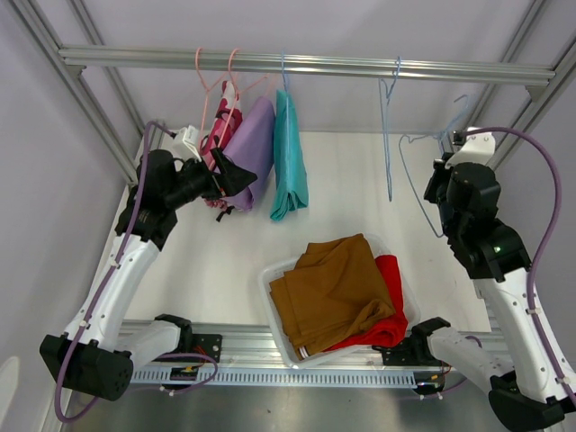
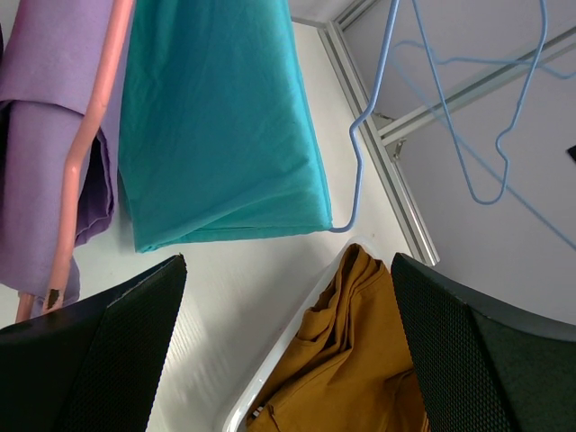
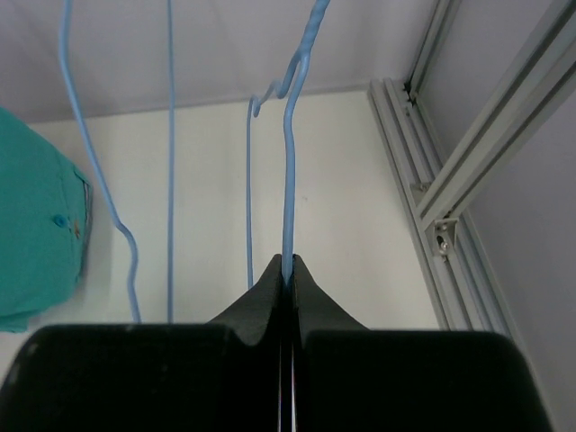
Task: Remove the trousers from the hanger
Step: Place the hanger at the clothesline.
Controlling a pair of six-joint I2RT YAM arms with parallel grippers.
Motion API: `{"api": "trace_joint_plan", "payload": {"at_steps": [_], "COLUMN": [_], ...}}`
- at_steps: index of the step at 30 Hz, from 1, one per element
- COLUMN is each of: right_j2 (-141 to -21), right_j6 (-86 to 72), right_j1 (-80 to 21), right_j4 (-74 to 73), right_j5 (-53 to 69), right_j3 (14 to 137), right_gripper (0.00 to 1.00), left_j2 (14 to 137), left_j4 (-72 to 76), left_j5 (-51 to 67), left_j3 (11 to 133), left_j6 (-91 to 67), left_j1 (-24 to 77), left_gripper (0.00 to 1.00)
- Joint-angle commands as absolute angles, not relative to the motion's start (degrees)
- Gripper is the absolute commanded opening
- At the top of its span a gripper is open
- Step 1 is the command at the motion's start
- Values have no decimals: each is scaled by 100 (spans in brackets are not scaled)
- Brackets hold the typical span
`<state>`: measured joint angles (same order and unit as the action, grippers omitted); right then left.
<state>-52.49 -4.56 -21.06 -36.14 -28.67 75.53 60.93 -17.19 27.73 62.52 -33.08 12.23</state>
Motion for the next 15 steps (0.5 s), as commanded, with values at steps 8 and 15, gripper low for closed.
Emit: {"api": "trace_joint_plan", "payload": {"at_steps": [8,15], "right_j2": [-5282,-5194], "right_j6": [-580,-475], "right_j1": [-2074,-2074], "right_j4": [-3340,-3296], "right_j5": [-3032,-3199], "right_j3": [7620,7883], "right_gripper": [0,0], "left_j2": [6108,6144], "left_j4": [-1538,-1521], "left_j5": [2953,2997], "left_j3": [6179,6187], "left_j6": [-3401,-3410], "left_j1": [1143,1143], "left_gripper": [99,99]}}
